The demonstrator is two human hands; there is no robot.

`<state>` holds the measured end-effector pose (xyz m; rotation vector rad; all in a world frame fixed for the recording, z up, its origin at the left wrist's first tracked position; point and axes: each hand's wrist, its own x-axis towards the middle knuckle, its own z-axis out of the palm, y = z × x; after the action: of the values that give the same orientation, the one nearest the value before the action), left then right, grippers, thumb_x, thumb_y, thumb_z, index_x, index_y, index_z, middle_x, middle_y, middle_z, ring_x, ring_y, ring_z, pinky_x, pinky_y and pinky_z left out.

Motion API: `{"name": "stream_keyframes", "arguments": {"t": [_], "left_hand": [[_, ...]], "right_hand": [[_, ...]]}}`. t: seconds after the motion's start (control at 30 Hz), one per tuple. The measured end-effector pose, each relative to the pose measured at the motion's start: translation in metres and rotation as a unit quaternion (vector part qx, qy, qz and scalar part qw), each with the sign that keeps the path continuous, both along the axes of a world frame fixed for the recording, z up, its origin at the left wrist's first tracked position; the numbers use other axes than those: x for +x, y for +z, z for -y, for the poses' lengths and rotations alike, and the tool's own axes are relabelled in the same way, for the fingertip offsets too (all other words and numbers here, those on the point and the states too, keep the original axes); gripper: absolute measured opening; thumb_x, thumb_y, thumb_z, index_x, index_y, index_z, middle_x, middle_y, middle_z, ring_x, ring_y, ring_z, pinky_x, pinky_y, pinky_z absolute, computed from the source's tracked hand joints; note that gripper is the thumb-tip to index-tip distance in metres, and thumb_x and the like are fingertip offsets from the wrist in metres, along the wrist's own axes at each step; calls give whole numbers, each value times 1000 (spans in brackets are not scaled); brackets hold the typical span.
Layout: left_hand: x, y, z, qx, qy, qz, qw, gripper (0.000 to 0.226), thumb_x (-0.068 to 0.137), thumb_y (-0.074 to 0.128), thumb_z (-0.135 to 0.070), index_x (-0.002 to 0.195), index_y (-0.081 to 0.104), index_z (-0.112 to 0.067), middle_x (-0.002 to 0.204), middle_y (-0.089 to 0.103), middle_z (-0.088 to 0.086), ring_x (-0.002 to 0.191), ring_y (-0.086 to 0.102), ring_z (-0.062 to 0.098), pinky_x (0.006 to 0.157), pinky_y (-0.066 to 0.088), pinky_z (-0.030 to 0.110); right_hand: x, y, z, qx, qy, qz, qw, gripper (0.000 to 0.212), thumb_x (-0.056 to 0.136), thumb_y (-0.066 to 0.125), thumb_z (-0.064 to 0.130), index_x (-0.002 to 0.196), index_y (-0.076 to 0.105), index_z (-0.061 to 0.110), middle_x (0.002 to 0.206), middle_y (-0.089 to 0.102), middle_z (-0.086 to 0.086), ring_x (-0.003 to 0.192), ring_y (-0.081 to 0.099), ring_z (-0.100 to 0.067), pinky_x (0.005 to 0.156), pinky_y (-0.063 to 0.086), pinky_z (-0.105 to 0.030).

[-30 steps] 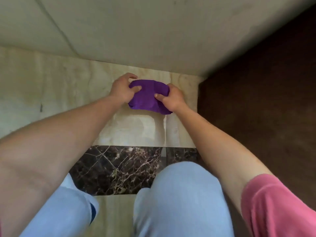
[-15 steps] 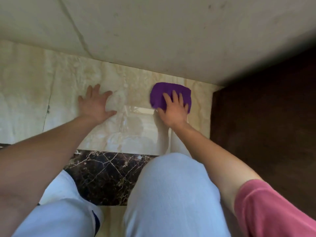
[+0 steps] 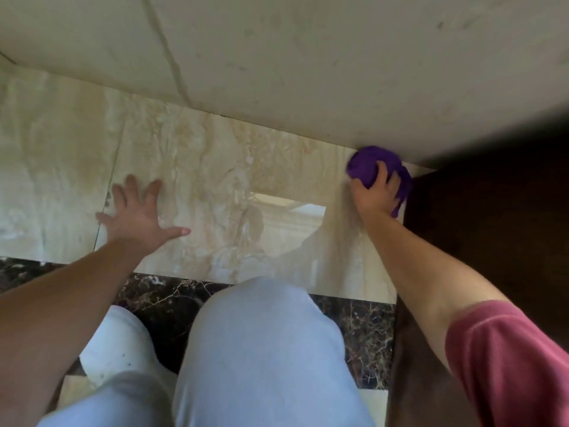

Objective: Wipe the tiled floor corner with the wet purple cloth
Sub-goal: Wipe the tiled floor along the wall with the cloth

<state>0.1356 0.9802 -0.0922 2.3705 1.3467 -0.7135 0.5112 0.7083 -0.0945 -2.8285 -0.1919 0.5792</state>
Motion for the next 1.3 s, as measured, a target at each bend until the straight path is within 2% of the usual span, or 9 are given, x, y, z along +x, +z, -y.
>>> {"name": "stream_keyframes", "arguments": {"t": [0.1, 0.3, 0.47, 0.63, 0.87, 1.0, 1.13, 1.2, 1.3], "left_hand": [[-6, -1, -2, -9, 0, 21, 1000, 123, 61, 67, -83, 158, 9, -35, 169, -7, 8, 156, -5, 36, 106, 23, 81], [-44, 3, -13, 18, -24, 41, 999, 115, 66, 72, -74, 157, 19, -29, 168, 0, 9, 156, -3, 35, 109, 23, 77], [-111, 4, -37, 13, 66, 10, 998, 116, 71, 65, -77, 160, 7, -29, 170, -11, 6, 157, -12, 33, 117, 13, 73], [-188, 5, -44, 18, 165, 8, 986, 117, 69, 66, -78, 160, 12, -29, 170, -8, 8, 157, -10, 32, 120, 11, 69], [-225, -4, -26, 9, 289, 37, 957, 124, 57, 58, -92, 156, 1, -44, 170, -14, 4, 156, -16, 33, 112, 12, 79], [-227, -8, -30, -7, 294, 38, 955, 126, 57, 57, -92, 157, -3, -44, 169, -19, 5, 155, -20, 35, 109, 10, 81], [-230, -4, -33, -37, 296, 59, 953, 115, 70, 68, -76, 157, -1, -45, 168, -23, 3, 154, -23, 33, 111, 8, 81], [-235, 1, -35, -43, 298, 66, 951, 111, 75, 73, -65, 158, 4, -43, 169, -22, 1, 155, -21, 30, 115, 10, 77], [-252, 10, -26, 5, 337, 39, 941, 109, 78, 74, -59, 160, 7, -32, 169, -17, 6, 156, -14, 34, 118, 11, 73]], "right_hand": [[-34, -6, -43, 18, 29, 11, 999, 78, 85, 58, 49, 154, 27, 32, 168, 13, -14, 156, 6, -33, 124, 4, -58], [-124, -7, -155, 73, 224, 5, 972, 79, 81, 58, 48, 153, 31, 34, 167, 16, -16, 156, 6, -32, 123, 1, -58], [-196, -10, -270, 69, 390, -31, 918, 78, 86, 53, 57, 156, 24, 39, 169, 11, -14, 157, 3, -30, 124, 3, -56], [-251, -9, -387, 15, 510, -69, 857, 81, 86, 45, 66, 157, 13, 43, 170, 2, -11, 157, 0, -30, 123, 3, -55], [-306, 10, -505, -59, 561, -143, 813, 100, 79, 54, 73, 159, 4, 38, 169, -12, -12, 156, -9, -33, 124, 4, -56], [-328, 8, -530, -81, 579, -102, 805, 106, 77, 56, 74, 160, 2, 34, 170, -11, -12, 156, -8, -34, 122, 4, -58], [-322, 17, -529, -117, 595, -87, 790, 110, 74, 61, 72, 159, 0, 37, 170, -10, -11, 156, -5, -35, 123, 8, -56], [-318, 20, -524, -136, 617, -75, 771, 108, 75, 62, 67, 159, 1, 39, 170, -7, -10, 156, 0, -36, 124, 12, -56], [-330, 22, -505, -155, 656, -36, 738, 106, 75, 63, 58, 159, 1, 37, 169, -3, -15, 156, -1, -35, 123, 12, -58]]}}
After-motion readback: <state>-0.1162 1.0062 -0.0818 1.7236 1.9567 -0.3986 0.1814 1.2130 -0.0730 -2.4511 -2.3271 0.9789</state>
